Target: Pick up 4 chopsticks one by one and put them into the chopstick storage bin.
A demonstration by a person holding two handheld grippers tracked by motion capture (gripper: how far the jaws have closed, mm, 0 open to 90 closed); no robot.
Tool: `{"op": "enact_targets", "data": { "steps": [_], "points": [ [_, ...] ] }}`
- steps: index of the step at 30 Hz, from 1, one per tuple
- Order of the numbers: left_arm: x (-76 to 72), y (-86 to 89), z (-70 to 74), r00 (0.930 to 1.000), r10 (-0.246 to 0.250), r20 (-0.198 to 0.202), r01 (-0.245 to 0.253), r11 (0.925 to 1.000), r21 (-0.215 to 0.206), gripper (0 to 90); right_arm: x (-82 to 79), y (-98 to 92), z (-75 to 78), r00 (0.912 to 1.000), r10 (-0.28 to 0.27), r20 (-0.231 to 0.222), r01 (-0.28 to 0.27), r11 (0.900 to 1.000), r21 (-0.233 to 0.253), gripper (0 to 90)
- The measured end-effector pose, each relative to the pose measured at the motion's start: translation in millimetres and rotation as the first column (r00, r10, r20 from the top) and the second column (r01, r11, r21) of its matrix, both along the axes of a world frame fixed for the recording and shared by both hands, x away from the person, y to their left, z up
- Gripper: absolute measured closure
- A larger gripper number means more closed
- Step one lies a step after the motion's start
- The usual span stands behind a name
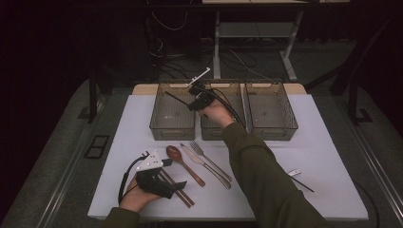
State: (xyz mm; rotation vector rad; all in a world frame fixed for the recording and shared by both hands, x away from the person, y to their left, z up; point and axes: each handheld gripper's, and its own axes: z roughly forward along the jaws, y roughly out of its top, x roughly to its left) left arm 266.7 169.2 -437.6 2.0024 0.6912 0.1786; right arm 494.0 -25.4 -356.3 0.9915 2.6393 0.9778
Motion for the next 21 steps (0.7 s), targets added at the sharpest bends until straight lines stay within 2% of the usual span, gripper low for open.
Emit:
{"op": "enact_targets", "data": {
  "steps": [7, 10, 21],
  "points": [
    [-0.2, 0.3, 0.2, 1.0000, 0.000, -0.001, 0.000, 1.0000, -0.001, 1.9, 10.7, 14.3, -4.4, 0.9999, -0.009, -0.009, 0.009, 1.000, -0.009, 85.1],
    [-0.3, 0.0, 0.0, 1.0000, -0.005, 0.003, 0.005, 1.0000, 0.001, 1.9, 14.1, 19.8, -6.3, 1.0000, -0.003, -0.005, 0.003, 0.999, -0.037, 85.1],
    [-0.6, -1.1, 0.5, 0.9999, -0.010, 0.004, 0.010, 0.9999, -0.002, 2.0, 24.1, 29.6, -11.2, 0.9996, -0.005, -0.026, 0.003, 0.998, -0.070, 85.1]
  ]
}}
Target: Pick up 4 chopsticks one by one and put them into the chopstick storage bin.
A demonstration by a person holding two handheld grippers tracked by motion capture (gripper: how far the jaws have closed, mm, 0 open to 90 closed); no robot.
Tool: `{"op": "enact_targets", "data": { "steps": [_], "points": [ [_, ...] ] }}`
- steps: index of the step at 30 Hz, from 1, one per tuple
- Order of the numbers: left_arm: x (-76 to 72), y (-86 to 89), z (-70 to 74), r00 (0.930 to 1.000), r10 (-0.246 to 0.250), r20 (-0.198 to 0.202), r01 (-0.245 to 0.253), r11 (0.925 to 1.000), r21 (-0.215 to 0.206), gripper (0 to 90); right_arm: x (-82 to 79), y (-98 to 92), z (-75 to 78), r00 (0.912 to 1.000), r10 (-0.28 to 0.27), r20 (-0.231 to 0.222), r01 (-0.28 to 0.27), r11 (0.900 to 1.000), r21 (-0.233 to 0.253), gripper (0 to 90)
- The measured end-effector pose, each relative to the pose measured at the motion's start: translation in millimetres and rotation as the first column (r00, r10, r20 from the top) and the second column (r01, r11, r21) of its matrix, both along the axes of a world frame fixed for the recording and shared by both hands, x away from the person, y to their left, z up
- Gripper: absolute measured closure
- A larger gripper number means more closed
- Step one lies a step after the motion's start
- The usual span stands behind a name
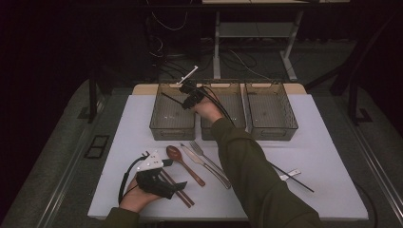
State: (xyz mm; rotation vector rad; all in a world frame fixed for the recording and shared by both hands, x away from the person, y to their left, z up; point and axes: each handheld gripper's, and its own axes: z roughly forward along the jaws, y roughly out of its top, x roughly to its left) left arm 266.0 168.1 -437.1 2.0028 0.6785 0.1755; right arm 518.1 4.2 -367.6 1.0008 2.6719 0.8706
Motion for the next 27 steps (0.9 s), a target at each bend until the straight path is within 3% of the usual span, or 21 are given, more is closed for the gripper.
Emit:
{"op": "enact_targets", "data": {
  "steps": [5, 7, 12, 27],
  "points": [
    [0.1, 0.4, 0.1, 1.0000, -0.001, 0.000, 0.001, 1.0000, 0.000, 2.0, 0.2, 2.8, 0.0, 1.0000, 0.005, -0.001, -0.005, 1.000, 0.006, 83.7],
    [0.0, 0.4, 0.3, 1.0000, -0.001, 0.001, 0.001, 1.0000, 0.000, 2.0, 0.2, 3.0, -0.3, 1.0000, 0.002, 0.004, -0.002, 1.000, 0.015, 74.9],
    [0.0, -0.1, 0.2, 1.0000, -0.002, 0.001, 0.002, 1.0000, 0.000, 2.1, -1.7, 3.8, 1.6, 0.9998, 0.014, 0.014, -0.015, 0.999, 0.042, 65.1],
    [0.2, 0.0, 0.0, 1.0000, -0.006, 0.004, 0.006, 0.9999, 0.011, 2.1, -10.9, -7.4, 10.5, 0.9999, 0.011, 0.007, -0.012, 0.997, 0.083, 53.9]
  ]
}}
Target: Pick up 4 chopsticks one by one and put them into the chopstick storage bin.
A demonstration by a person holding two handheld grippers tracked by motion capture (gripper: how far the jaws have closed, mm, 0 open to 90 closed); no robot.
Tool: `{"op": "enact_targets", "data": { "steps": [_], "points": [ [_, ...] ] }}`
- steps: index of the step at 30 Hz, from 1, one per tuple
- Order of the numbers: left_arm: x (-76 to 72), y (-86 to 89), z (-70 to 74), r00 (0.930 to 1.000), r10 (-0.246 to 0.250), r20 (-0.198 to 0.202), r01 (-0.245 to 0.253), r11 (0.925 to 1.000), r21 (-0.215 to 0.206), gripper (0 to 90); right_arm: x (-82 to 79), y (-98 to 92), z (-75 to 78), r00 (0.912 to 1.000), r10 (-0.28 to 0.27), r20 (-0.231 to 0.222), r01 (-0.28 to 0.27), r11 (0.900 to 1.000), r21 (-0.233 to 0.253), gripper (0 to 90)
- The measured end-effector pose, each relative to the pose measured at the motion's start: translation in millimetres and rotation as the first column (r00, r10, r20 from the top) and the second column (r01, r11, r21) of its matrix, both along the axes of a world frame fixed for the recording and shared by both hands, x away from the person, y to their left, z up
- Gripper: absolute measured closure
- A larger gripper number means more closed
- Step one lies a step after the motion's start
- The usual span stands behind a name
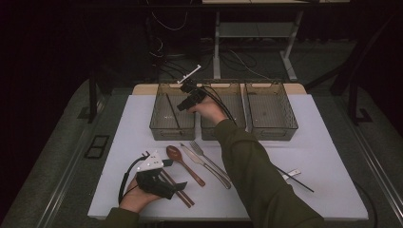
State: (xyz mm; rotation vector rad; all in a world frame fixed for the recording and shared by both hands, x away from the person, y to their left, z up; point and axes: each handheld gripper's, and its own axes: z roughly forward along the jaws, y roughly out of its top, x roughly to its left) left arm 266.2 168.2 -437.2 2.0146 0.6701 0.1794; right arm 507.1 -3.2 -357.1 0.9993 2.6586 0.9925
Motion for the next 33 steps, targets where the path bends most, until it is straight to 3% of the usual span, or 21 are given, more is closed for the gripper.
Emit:
{"op": "enact_targets", "data": {
  "steps": [8, 13, 19, 33],
  "points": [
    [-0.7, -1.8, -1.2, 0.9999, 0.007, -0.007, -0.007, 1.0000, 0.000, 2.2, -14.9, -22.5, 12.5, 0.9999, -0.003, -0.013, 0.004, 1.000, 0.031, 43.7],
    [-0.7, -2.1, -1.3, 1.0000, 0.002, -0.008, -0.002, 0.9999, 0.012, 2.3, -26.6, -41.0, 19.5, 0.9998, 0.021, 0.000, -0.021, 0.999, 0.046, 38.7],
    [-0.9, -2.4, -1.6, 1.0000, 0.003, -0.008, -0.002, 0.9999, 0.015, 2.5, -40.0, -61.7, 24.0, 0.9996, 0.029, 0.006, -0.029, 0.997, 0.077, 37.0],
    [-0.7, -2.1, -1.9, 0.9999, 0.006, -0.009, -0.006, 0.9998, 0.017, 2.5, -73.3, -108.4, 30.1, 0.9969, 0.063, 0.046, -0.067, 0.993, 0.096, 33.9]
  ]
}}
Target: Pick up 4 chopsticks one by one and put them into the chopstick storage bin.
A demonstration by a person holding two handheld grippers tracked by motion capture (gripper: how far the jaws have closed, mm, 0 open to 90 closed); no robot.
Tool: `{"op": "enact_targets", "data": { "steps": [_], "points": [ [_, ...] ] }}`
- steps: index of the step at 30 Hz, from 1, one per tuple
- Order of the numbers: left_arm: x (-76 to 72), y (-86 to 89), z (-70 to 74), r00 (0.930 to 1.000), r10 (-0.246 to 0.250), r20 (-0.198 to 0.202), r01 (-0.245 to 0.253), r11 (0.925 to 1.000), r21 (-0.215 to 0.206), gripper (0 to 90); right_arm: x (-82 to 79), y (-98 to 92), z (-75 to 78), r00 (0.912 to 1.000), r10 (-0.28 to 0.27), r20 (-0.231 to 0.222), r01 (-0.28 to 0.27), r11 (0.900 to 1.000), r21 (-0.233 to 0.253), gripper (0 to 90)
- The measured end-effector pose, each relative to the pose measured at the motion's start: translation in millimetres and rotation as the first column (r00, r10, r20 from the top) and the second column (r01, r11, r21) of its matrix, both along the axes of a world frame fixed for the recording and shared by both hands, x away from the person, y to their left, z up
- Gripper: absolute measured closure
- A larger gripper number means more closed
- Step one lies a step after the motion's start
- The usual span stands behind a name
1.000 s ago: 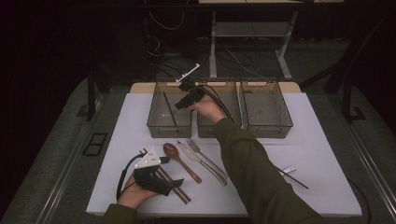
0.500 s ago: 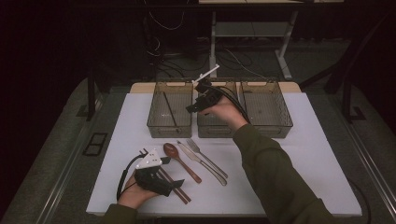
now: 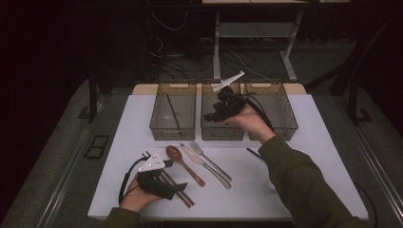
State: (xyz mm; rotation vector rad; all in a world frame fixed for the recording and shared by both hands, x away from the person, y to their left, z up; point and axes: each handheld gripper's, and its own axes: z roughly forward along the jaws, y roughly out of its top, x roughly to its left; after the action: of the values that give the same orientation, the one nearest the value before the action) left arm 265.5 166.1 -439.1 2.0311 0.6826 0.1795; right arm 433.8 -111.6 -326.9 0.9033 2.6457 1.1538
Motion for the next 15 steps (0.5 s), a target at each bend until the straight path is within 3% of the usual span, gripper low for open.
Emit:
{"op": "enact_targets", "data": {
  "steps": [15],
  "points": [
    [0.4, 0.1, -0.6, 1.0000, 0.002, -0.003, -0.002, 1.0000, 0.001, 2.5, -33.3, -60.4, -10.3, 0.9998, -0.004, 0.020, 0.003, 0.999, 0.039, 33.9]
  ]
}}
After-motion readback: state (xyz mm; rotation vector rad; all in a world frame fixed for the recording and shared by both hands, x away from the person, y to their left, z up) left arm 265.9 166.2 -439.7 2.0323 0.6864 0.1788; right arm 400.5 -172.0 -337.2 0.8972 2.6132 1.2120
